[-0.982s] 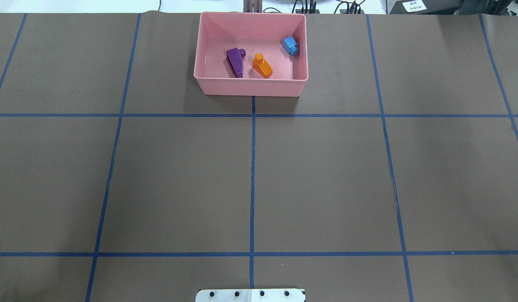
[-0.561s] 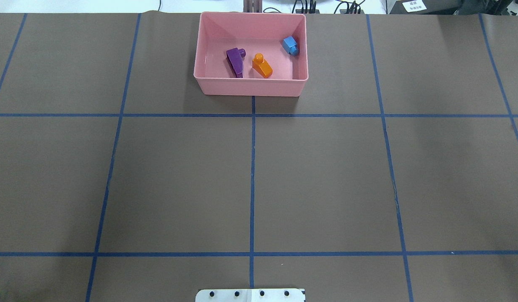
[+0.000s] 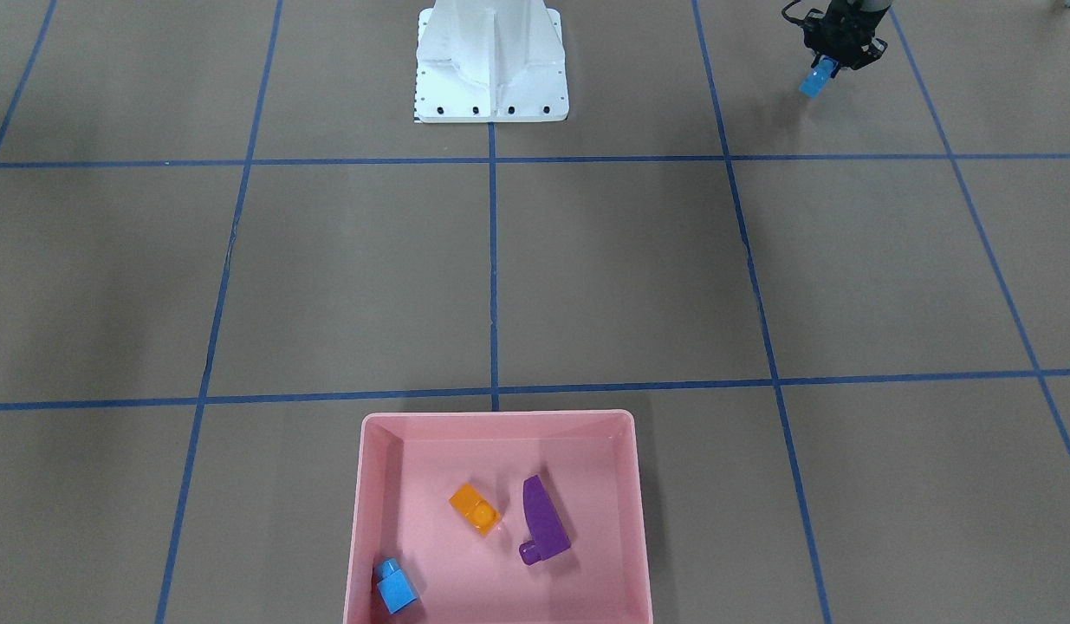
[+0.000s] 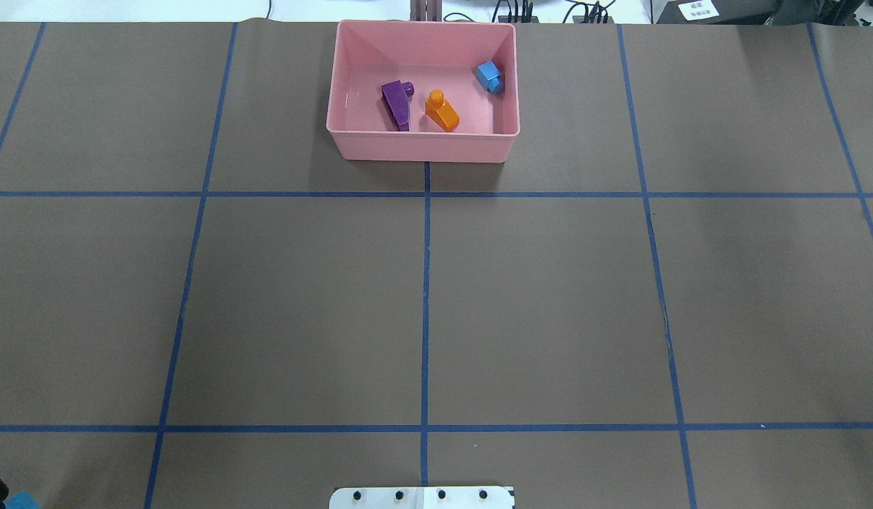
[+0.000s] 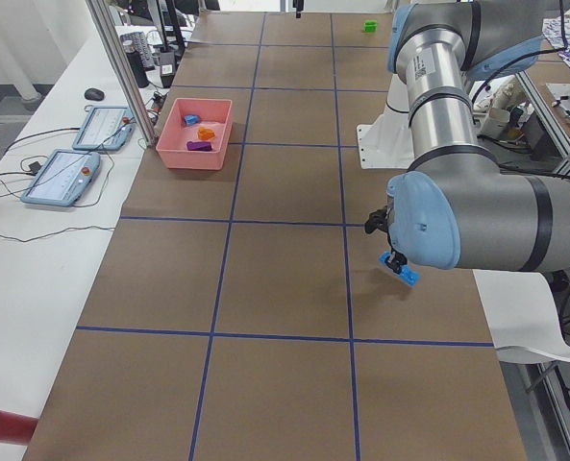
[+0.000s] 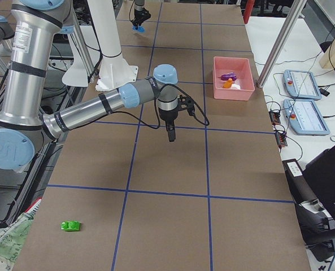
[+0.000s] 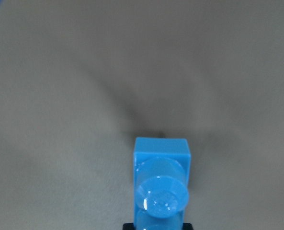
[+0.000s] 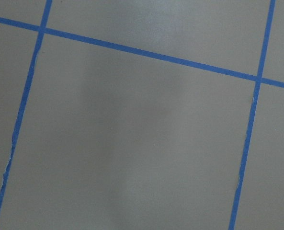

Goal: Put all blocks into box

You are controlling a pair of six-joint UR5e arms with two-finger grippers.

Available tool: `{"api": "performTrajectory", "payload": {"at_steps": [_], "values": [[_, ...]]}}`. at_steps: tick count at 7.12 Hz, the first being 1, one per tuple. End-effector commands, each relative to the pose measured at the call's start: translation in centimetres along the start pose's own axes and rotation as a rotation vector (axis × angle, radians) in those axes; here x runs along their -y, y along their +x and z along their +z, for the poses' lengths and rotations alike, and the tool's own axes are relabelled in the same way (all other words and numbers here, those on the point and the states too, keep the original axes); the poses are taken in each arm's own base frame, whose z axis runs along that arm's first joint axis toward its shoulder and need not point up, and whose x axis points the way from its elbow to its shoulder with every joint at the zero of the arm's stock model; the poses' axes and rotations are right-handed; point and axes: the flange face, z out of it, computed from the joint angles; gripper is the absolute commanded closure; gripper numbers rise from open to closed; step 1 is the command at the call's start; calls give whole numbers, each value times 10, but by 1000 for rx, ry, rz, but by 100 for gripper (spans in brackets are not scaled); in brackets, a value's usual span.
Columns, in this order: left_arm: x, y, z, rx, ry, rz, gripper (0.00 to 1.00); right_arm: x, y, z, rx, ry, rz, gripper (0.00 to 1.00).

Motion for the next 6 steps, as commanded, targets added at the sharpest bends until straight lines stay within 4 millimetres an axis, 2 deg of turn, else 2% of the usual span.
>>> {"api": "performTrajectory", "payload": {"at_steps": [1, 3, 4, 5, 6], "values": [[52, 24, -31, -94, 154, -185, 100, -4, 19, -7, -14, 8, -28, 0], [105, 26, -66, -192, 278, -267, 100, -18, 54, -12, -35, 12, -63, 0], [145, 35, -93, -268, 375, -288, 100, -23, 78, -7, 36, 5, -65, 0], [179, 48, -112, -299, 429, -300, 100, -33, 109, -1, 116, 11, -57, 0], [222, 68, -134, -309, 473, -335, 100, -42, 122, -2, 120, 18, -41, 0]]}}
